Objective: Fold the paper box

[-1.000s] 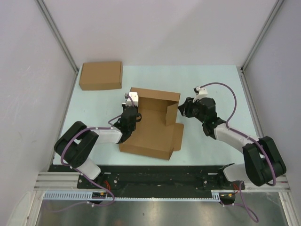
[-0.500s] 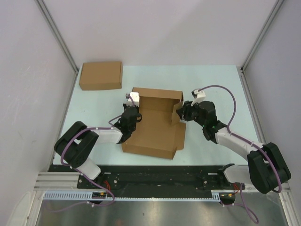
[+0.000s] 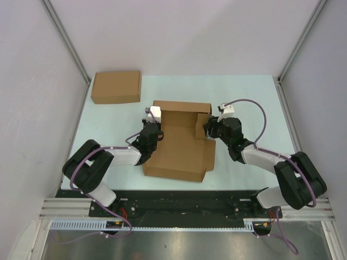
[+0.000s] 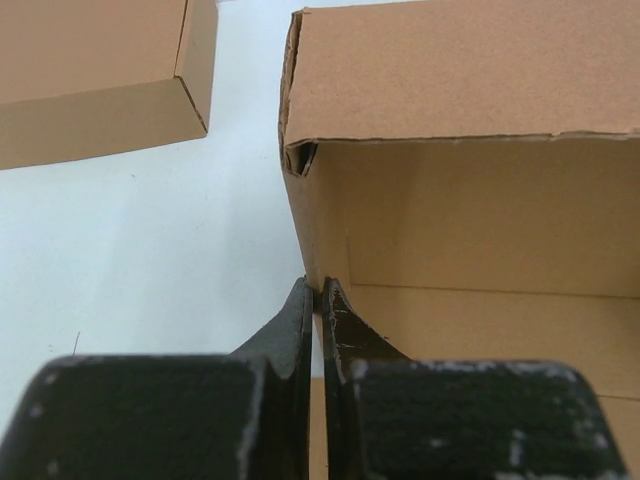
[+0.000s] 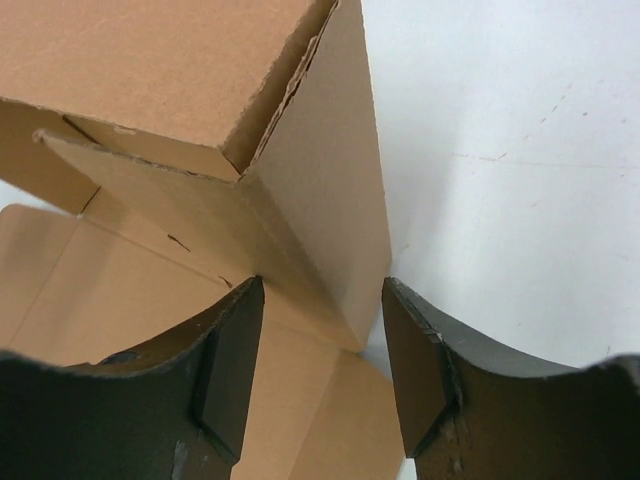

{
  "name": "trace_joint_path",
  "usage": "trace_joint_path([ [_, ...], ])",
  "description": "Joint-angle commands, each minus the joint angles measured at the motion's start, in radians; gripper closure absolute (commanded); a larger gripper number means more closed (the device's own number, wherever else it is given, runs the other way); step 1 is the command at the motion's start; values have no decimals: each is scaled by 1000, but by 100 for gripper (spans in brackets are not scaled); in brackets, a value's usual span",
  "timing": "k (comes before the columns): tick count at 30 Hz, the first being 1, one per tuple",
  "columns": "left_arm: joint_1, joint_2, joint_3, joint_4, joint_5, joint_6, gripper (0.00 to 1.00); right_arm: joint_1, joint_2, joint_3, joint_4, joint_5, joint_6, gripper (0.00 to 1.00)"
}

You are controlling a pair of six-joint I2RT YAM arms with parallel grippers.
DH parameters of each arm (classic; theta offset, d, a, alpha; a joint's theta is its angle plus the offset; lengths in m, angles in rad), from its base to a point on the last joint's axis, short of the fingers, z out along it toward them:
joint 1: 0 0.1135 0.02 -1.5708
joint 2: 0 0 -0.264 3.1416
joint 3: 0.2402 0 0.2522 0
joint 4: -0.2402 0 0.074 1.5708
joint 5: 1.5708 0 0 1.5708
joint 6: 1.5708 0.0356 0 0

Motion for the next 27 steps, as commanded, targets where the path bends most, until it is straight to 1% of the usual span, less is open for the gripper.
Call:
trace_joint_path([
  [1, -11, -19, -14, 10, 18, 13, 100, 15, 45, 0, 125, 114, -30, 43],
  [8, -11, -24, -23, 16, 18, 10, 100, 68, 136, -18, 346, 209, -98, 43],
  [11, -13, -25, -24, 18, 15, 9, 100, 91, 175, -20, 410, 247, -131, 45],
  [14, -14, -25, -27, 19, 14, 4, 100, 104, 208, -20, 461, 310, -148, 52],
  [17, -16, -25, -27, 21, 8, 3, 100, 112, 237, -20, 496, 348, -148, 64],
  [18, -16, -25, -27, 22, 8, 1, 100, 115, 243, -18, 510, 359, -147, 72],
  [21, -17, -24, -27, 22, -1, -2, 100, 124, 260, -20, 530, 379, -157, 84],
  [22, -17, -24, -27, 22, -2, -5, 100, 126, 263, -18, 538, 390, -162, 85],
  [23, -16, -24, -27, 22, -3, -10, 100, 127, 272, -18, 542, 401, -165, 86],
  [24, -16, -24, -27, 19, -5, -16, 100, 129, 278, -18, 559, 402, -171, 84],
  [25, -16, -24, -27, 19, -5, -29, 100, 129, 287, -18, 568, 405, -174, 80],
  [26, -17, -24, -29, 19, -5, -37, 100, 132, 294, -17, 574, 407, -174, 72],
  [27, -17, -24, -30, 21, -5, -43, 100, 131, 306, -15, 581, 407, -174, 68],
])
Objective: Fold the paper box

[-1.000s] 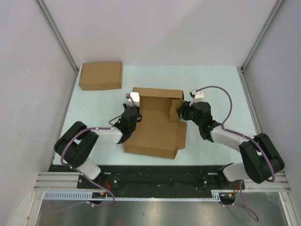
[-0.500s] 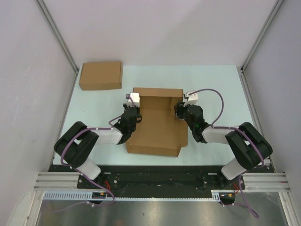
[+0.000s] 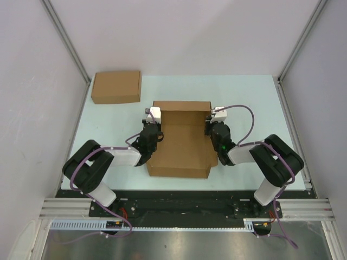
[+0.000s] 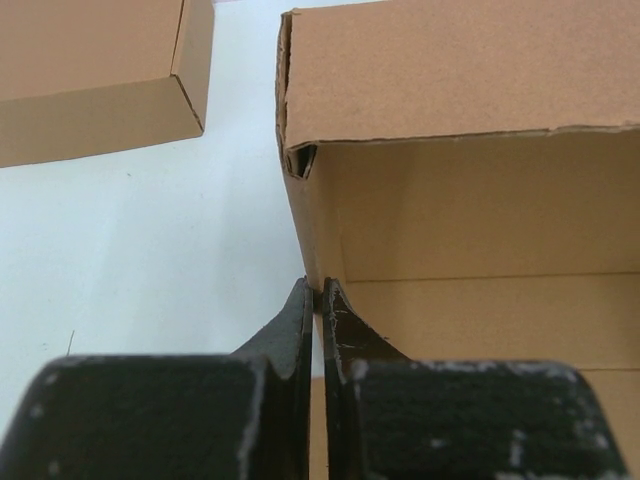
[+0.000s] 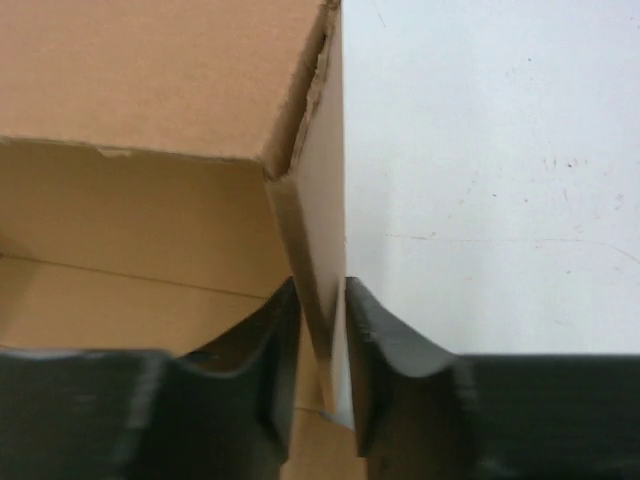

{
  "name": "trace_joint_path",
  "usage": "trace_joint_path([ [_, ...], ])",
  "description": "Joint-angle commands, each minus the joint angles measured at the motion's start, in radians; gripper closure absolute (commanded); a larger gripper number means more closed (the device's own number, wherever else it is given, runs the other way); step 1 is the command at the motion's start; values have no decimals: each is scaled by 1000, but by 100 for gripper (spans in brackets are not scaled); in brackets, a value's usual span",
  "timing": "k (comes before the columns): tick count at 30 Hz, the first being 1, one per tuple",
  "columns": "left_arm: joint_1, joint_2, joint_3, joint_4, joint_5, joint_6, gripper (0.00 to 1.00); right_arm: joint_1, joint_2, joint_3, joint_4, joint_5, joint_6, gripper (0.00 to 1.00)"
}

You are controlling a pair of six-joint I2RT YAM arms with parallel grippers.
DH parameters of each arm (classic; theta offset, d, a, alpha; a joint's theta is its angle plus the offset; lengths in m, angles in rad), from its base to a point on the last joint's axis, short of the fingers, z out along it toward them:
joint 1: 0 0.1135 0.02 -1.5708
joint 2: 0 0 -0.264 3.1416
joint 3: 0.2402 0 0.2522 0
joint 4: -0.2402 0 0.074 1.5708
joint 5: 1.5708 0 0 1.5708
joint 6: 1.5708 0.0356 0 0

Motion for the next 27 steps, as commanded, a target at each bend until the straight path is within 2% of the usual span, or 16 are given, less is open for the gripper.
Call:
trace_joint_path([
  [1, -12, -21, -18, 6, -8, -49, 100, 16, 42, 6, 110, 37, -19, 66],
  [4, -12, -27, -23, 10, -13, -73, 100, 18, 54, 18, 121, 42, -31, 68],
  [8, -12, -37, -27, 17, -19, -89, 100, 20, 71, 54, 98, 67, -36, 80],
  [20, -12, -54, -29, 35, -39, -110, 100, 30, 100, 114, 21, 208, -50, 100],
  [25, -12, -51, -26, 40, -36, -113, 100, 30, 94, 114, 7, 218, -39, 100],
  [27, -12, -53, -26, 40, -36, -110, 100, 29, 88, 114, -14, 196, -16, 91],
])
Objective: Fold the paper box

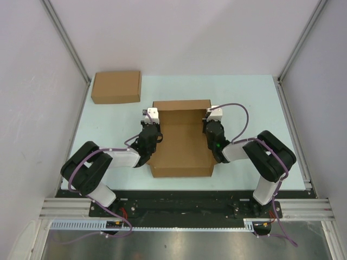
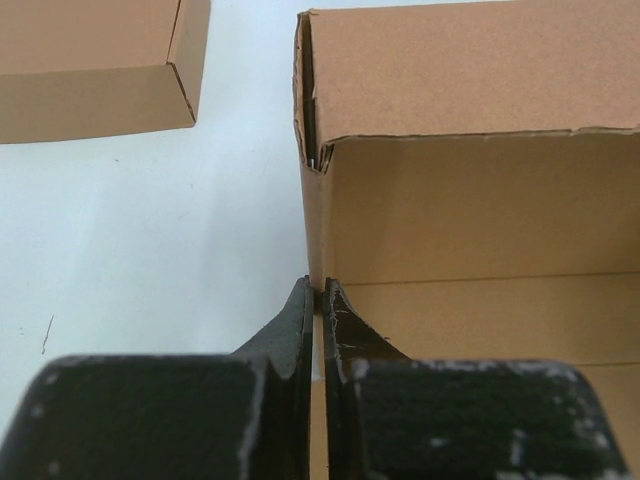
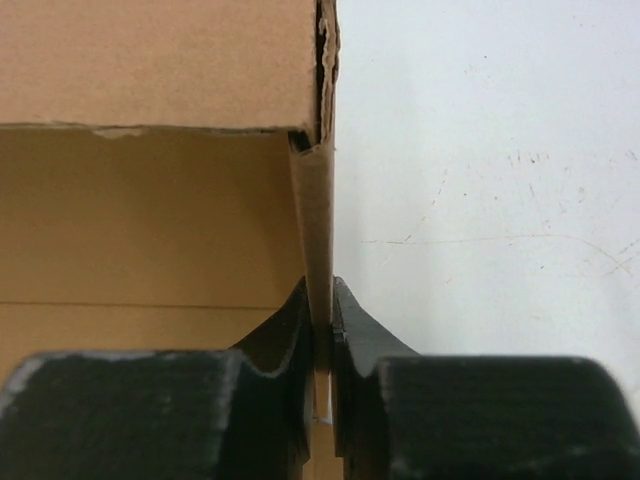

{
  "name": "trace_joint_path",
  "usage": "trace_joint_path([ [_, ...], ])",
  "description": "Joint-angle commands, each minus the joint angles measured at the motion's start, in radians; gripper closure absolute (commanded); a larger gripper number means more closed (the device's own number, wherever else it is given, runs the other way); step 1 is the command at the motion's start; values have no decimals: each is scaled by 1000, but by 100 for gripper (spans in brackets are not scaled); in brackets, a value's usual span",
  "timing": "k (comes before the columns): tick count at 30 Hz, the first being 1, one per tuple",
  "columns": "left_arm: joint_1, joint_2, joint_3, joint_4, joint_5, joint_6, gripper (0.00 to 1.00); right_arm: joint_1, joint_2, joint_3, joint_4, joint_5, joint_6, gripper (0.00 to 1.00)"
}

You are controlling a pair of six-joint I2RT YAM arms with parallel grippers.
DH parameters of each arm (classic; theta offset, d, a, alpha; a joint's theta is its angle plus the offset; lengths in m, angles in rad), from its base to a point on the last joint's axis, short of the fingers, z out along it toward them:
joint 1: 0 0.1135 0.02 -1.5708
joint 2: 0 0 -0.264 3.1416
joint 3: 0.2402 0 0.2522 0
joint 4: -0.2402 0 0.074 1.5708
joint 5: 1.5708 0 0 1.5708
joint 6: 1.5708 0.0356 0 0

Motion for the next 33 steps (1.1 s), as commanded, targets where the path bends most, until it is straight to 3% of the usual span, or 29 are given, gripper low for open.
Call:
trace_joint_path([
  [1, -8, -30, -4, 34, -27, -32, 100, -1, -6, 34, -35, 31, 30, 75],
  [3, -8, -33, -2, 32, -30, -32, 100, -1, -18, 37, -64, 16, 55, 68],
  [5, -8, -33, -4, 30, -28, -38, 100, 1, -17, 52, -107, 5, 64, 69],
  [6, -8, -31, -4, 29, -27, -42, 100, -1, -17, 58, -119, -3, 62, 74],
  [7, -8, -30, -5, 27, -28, -43, 100, -1, -15, 63, -142, -4, 64, 88],
  [10, -9, -28, -7, 24, -28, -51, 100, -3, -14, 73, -162, -1, 65, 100],
  [19, -11, -36, -4, 11, -31, -52, 100, -1, -26, 72, -197, 22, 68, 100],
  [20, -11, -38, -2, 9, -31, -52, 100, 1, -32, 72, -200, 17, 72, 95],
  [21, -11, -38, -2, 9, -31, -54, 100, 1, -40, 72, -205, 14, 75, 77],
  [24, -9, -38, 4, 1, -33, -54, 100, 1, -71, 73, -249, 34, 93, 56],
  [32, -9, -13, 24, -28, -50, -57, 100, 83, -189, 70, -398, 80, 84, 38],
  [33, -9, -12, 25, -28, -51, -58, 100, 96, -227, 69, -438, 85, 84, 32],
])
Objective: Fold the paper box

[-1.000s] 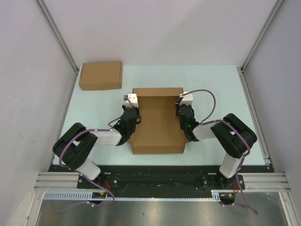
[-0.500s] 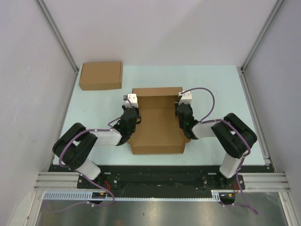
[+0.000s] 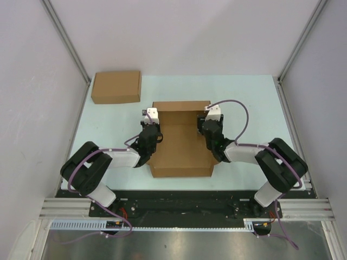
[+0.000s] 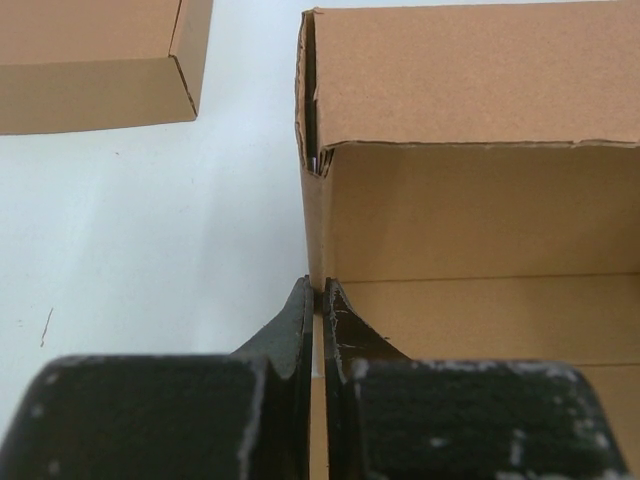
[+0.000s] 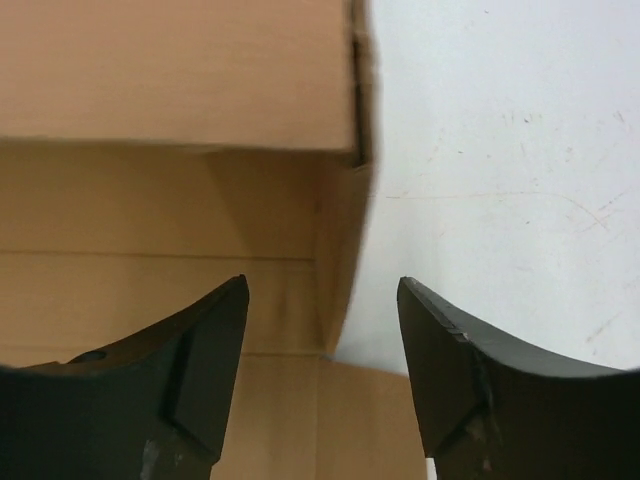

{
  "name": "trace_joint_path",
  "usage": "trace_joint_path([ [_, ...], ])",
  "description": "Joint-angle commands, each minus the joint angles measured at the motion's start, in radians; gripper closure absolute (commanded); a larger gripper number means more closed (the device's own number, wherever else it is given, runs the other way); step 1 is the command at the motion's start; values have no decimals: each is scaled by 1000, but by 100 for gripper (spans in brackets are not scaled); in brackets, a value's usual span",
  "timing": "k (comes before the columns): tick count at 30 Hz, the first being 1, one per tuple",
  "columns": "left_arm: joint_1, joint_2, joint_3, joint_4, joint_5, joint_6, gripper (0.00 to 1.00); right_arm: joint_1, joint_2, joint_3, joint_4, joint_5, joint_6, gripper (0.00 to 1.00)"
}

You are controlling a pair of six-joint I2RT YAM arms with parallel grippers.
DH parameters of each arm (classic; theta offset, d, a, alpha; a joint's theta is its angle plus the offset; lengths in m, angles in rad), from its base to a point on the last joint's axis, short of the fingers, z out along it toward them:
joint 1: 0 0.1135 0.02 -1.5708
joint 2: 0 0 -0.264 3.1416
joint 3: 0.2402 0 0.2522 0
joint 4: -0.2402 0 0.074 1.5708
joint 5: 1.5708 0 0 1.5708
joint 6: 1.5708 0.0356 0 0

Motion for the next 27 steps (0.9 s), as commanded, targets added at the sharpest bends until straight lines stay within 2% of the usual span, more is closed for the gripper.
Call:
trace_joint_path([
  [1, -9, -6, 27, -11, -42, -43, 100, 92, -131, 18, -125, 62, -9, 23],
  [2, -9, -3, 28, -13, -42, -44, 100, 105, -147, 14, -141, 69, -14, 16],
  [3, -9, -2, 33, -18, -40, -44, 100, 115, -190, 14, -175, 68, -17, 1],
  [6, -8, -5, 33, -21, -40, -43, 100, 149, -259, 9, -238, 60, -23, 0],
  [10, -8, -9, 36, -24, -41, -29, 100, 175, -429, 6, -298, 56, -28, 0],
  [13, -8, -17, 36, -25, -41, -21, 100, 142, -520, 7, -316, 33, 6, 0],
  [14, -8, -17, 34, -27, -37, -20, 100, 113, -569, 13, -332, -40, 44, 0],
  [16, -8, -21, 31, -25, -37, -14, 100, -68, -597, 56, -434, -181, 243, 2],
  [17, -8, -21, 30, -24, -32, -9, 100, -134, -586, 69, -462, -352, 305, 2],
  [18, -9, -18, 27, -21, -34, -6, 100, -267, -573, 82, -477, -443, 363, 2],
  [19, -8, -15, 27, -21, -32, -1, 100, -311, -553, 99, -476, -519, 424, 2],
  [20, -8, -14, 27, -21, -28, -1, 100, -360, -533, 106, -467, -673, 454, 1],
  [22, -9, -11, 28, -28, -15, 0, 100, -446, -470, 115, -398, -789, 518, 0],
  [23, -8, -9, 30, -28, -12, 0, 100, -460, -448, 131, -378, -867, 526, 0],
  [27, -8, -2, 31, -30, 3, 12, 100, -483, -312, 190, -283, -1012, 584, 0],
])
